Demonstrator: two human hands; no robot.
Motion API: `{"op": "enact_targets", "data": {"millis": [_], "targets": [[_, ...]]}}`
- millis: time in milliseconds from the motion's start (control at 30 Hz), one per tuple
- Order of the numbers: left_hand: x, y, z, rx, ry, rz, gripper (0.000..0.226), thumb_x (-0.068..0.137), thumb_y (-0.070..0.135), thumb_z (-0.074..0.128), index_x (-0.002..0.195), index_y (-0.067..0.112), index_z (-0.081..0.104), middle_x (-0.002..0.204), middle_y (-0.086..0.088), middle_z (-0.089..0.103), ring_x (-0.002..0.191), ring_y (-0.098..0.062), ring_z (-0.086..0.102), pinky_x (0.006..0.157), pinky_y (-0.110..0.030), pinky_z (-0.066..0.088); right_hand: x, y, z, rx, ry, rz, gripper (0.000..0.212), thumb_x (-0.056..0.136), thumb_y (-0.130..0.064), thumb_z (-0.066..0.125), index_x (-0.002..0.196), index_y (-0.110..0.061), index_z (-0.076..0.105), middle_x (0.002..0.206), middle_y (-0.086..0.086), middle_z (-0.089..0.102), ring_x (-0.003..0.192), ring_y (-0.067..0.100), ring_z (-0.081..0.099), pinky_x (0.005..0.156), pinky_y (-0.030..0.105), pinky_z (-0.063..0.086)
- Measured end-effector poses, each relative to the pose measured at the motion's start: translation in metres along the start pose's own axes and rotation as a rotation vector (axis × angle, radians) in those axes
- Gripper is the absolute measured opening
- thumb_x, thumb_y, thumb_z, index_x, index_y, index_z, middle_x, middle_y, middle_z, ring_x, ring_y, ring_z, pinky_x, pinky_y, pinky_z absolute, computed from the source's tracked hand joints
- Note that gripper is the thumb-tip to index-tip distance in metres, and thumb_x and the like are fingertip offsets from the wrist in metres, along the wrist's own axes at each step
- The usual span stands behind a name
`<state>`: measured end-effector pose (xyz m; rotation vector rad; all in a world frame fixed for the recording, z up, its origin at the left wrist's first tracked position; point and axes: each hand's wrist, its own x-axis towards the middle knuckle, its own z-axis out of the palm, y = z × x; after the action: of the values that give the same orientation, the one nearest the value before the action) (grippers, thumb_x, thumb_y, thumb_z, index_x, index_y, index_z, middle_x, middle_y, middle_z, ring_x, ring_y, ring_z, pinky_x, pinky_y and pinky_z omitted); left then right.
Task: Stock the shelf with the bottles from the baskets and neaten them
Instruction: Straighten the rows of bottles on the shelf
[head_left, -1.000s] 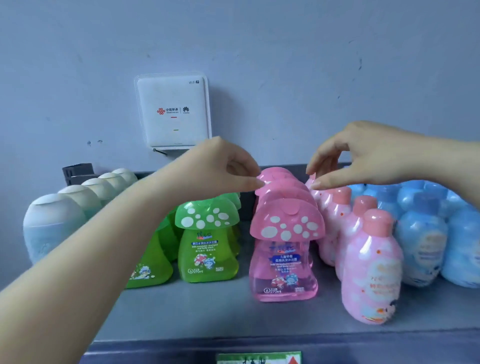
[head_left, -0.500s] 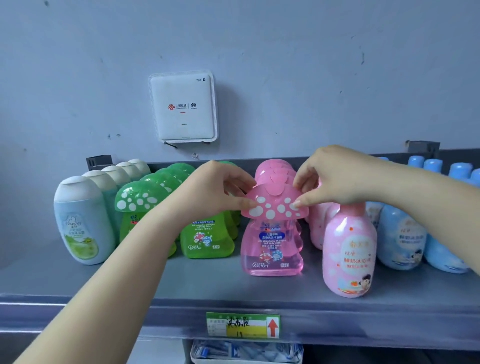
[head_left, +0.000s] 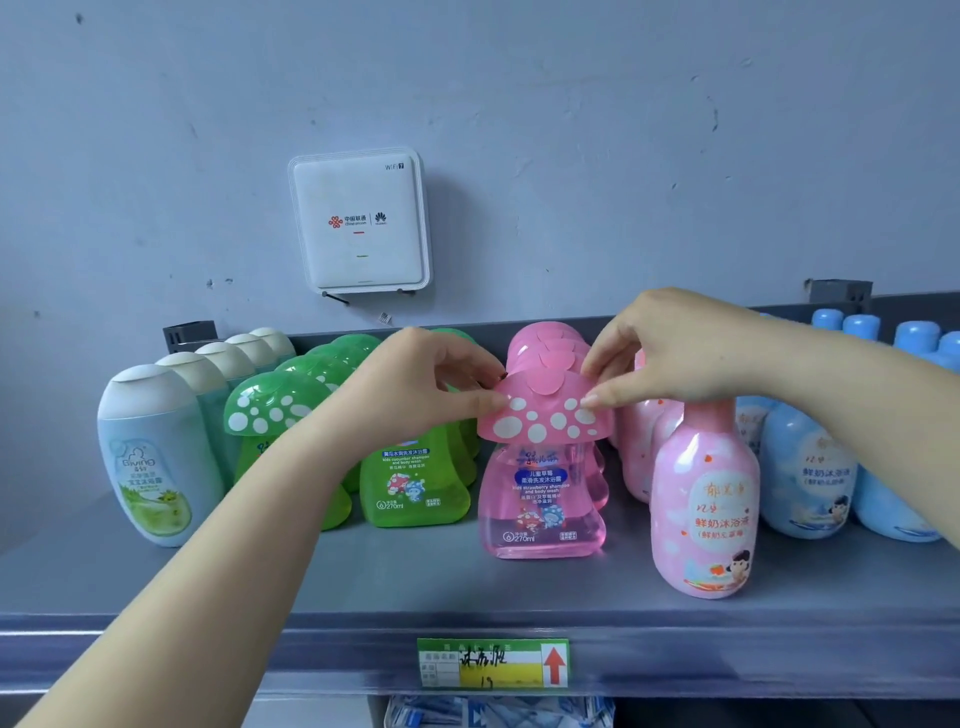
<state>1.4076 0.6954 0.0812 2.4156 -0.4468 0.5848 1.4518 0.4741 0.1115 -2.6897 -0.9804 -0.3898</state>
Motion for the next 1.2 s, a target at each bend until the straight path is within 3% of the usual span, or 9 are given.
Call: {"op": "enact_targets", "data": {"millis": [100,200,367,567,667,833,1200], "targets": [[0.006,0.004,-0.013,-0.059,0.065,0.001,0.012,0.079,0.018,0.073,0.087,0.026,0.069,0.090,0.011,0.071,0.081,0.000,0.067,0.078,-0.012,0.050,0.003,0.008,-0.012,0.093,0.091,0.018,0.021,0.073,-0.037,0.075,0.091,-0.026,0.073,0.078,-0.018,0.067,0.071,-0.012,0.058,0.064,0.002,0.041],[0.020,0.009,-0.022,-0.025,0.067,0.017,0.012,0.079,0.017,0.073,0.087,0.025,0.068,0.089,0.010,0.071,0.078,0.000,0.066,0.074,-0.004,0.048,0.008,0.018,-0.021,0.119,0.109,0.052,0.020,0.074,-0.033,0.076,0.092,-0.025,0.072,0.083,-0.014,0.069,0.078,-0.006,0.061,0.071,0.008,0.043],[0.046,0.010,-0.016,0.165,-0.113,0.003,0.021,0.078,0.023,0.074,0.098,0.017,0.072,0.091,0.003,0.074,0.084,-0.006,0.069,0.082,-0.020,0.053,0.025,0.025,-0.013,-0.018,-0.041,0.092,0.031,0.074,-0.031,0.077,0.102,-0.019,0.071,0.093,-0.007,0.072,0.091,0.010,0.066,0.087,0.028,0.050],[0.061,-0.002,-0.004,0.244,-0.237,-0.002,0.023,0.079,0.019,0.074,0.102,0.018,0.072,0.093,0.003,0.073,0.083,-0.005,0.068,0.079,-0.020,0.054,0.036,0.024,0.001,-0.088,-0.128,0.095,0.039,0.074,-0.033,0.076,0.108,-0.016,0.069,0.080,-0.013,0.063,0.084,0.009,0.062,0.077,0.021,0.046],[0.063,-0.005,-0.001,0.246,-0.237,0.010,0.023,0.079,0.015,0.073,0.102,0.016,0.072,0.092,0.001,0.074,0.079,-0.003,0.067,0.075,-0.017,0.052,0.037,0.025,0.002,-0.093,-0.126,0.086,0.040,0.075,-0.033,0.076,0.110,-0.016,0.068,0.073,-0.020,0.057,0.080,0.007,0.059,0.070,0.018,0.045],[0.062,-0.009,0.000,0.238,-0.234,0.015,0.025,0.076,0.015,0.076,0.101,0.016,0.073,0.091,0.001,0.074,0.082,-0.007,0.069,0.080,-0.024,0.055,0.038,0.025,0.004,-0.083,-0.104,0.065,0.036,0.075,-0.029,0.076,0.108,-0.016,0.070,0.071,-0.019,0.057,0.077,0.007,0.060,0.070,0.010,0.043],[0.060,-0.016,-0.007,0.238,-0.241,0.000,0.024,0.075,0.016,0.077,0.098,0.018,0.074,0.087,0.004,0.074,0.080,-0.007,0.070,0.082,-0.031,0.056,0.045,0.017,0.007,-0.084,-0.128,0.063,0.023,0.079,-0.020,0.071,0.101,-0.017,0.072,0.088,-0.005,0.074,0.083,0.010,0.066,0.072,0.019,0.048]]}}
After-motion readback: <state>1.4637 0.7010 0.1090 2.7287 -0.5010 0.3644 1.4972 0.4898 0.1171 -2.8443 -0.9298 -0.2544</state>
